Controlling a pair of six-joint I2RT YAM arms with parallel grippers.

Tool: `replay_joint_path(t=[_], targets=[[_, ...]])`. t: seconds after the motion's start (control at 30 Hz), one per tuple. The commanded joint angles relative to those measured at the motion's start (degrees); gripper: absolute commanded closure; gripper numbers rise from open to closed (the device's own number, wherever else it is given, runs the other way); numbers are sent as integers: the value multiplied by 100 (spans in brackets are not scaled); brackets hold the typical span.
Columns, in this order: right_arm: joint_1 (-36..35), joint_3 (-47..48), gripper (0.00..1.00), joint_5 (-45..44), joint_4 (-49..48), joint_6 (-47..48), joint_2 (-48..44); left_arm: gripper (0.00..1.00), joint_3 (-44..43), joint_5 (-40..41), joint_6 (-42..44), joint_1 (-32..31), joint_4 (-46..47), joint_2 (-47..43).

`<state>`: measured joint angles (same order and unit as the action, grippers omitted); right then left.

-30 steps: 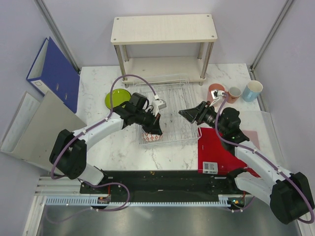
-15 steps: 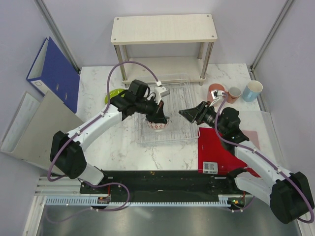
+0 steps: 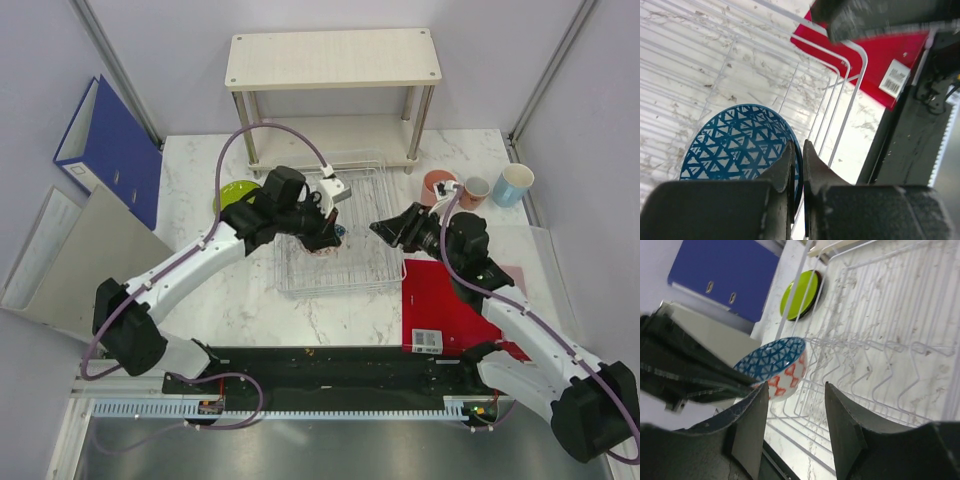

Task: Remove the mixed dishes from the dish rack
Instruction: Pick up the cup from the dish rack.

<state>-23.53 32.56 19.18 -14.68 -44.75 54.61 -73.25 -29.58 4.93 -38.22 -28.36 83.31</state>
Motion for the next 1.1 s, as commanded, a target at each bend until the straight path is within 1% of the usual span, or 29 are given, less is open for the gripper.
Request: replay_joint_path(t=[0.0, 0.03, 0.1, 0.13, 0.27, 0.43, 0.53, 0.57, 0.67, 0.83, 1.07], targets=[[-29, 1023, 44, -950, 1675, 361, 92, 98, 390, 1523, 623, -379, 671, -649], [-20, 1347, 44, -1038, 2166, 423, 198, 98, 652, 2004, 719, -519, 813, -797], [-29, 1638, 44, -1030, 2582, 581, 487, 98, 952, 2455, 807, -678, 1147, -956], [-29, 1857, 44, -961, 2888, 634, 576, 98, 1223, 2936, 904, -878, 1436, -1070], [-55, 2149, 41, -1100, 3321, 915, 797, 98, 1857, 3572, 1396, -1442, 2123, -1316], [-222, 2527, 40, -1153, 3963, 1407, 1113, 98, 2411, 4020, 2256, -2092, 2782, -1466], [-441, 2624, 40, -1224, 4157, 1592, 1210, 98, 2639, 4022, 2468, -2242, 3221, -1598], [-503, 2624, 40, -1224, 4166, 1610, 1201, 98, 2728, 3987, 2495, -2269, 3518, -1659], [-758, 2598, 40, -1232, 4140, 1619, 1219, 98, 2992, 3864, 2530, -2296, 3950, -1879], [-1197, 2519, 39, -1206, 3824, 1557, 1342, 98, 3212, 3662, 2601, -2322, 4189, -2073], [-1400, 2633, 39, -1250, 3331, 1399, 1570, 98, 3212, 3512, 2478, -2401, 4198, -2082]])
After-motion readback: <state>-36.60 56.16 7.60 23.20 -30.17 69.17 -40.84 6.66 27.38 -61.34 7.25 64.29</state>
